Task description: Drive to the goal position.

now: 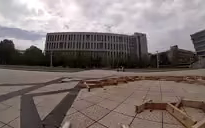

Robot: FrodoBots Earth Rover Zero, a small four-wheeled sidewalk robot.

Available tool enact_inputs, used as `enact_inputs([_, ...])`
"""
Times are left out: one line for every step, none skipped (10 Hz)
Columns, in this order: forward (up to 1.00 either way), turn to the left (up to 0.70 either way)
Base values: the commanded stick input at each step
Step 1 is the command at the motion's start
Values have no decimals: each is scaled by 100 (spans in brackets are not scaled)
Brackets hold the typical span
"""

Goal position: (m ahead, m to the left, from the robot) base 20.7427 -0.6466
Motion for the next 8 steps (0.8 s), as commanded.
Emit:
enact_inputs([6, 0])
enact_inputs([6, 0])
enact_inputs([6, 0])
enact_inputs([6, 1])
enact_inputs([6, 0])
enact_inputs([6, 0])
enact_inputs([6, 0])
enact_inputs([6, 0])
